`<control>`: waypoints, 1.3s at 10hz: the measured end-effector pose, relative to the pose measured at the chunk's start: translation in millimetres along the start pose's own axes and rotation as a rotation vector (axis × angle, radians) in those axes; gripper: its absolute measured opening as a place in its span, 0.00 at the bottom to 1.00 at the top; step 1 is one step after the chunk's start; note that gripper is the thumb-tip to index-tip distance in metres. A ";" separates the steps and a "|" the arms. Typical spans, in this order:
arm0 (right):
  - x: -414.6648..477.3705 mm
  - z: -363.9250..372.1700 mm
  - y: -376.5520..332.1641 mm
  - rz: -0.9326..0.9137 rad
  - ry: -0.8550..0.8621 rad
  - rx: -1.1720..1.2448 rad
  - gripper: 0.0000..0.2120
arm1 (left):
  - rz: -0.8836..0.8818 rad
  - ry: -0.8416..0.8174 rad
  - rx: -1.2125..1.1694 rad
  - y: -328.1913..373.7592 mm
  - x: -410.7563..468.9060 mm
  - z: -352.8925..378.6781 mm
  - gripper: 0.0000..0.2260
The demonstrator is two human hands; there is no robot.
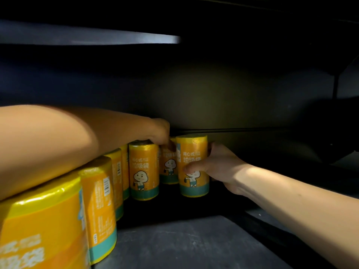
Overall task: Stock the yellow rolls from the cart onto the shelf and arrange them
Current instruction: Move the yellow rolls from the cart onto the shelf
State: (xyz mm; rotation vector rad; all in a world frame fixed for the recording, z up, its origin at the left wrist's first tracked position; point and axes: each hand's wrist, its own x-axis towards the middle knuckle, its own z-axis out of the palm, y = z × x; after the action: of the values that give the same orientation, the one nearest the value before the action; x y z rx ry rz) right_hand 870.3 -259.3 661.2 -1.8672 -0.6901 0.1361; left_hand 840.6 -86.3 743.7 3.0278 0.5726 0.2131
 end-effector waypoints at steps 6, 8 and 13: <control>24.6 36.3 0.5 0.018 0.014 -0.016 0.30 | -0.087 -0.277 -0.228 -25.8 -12.9 -49.2 0.14; 25.1 37.5 -1.4 0.014 0.015 -0.050 0.29 | -0.068 -0.358 -0.147 -38.9 -22.6 -45.7 0.16; 26.2 44.7 -2.7 -0.039 -0.070 -0.076 0.30 | -0.058 -0.295 -0.002 -41.9 -64.9 -44.8 0.21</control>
State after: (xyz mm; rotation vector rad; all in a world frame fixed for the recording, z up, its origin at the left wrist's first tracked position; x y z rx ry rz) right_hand 872.7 -208.4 651.3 -1.9272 -0.7896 0.1527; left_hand 759.2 -70.0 776.6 2.9534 0.6300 -0.2324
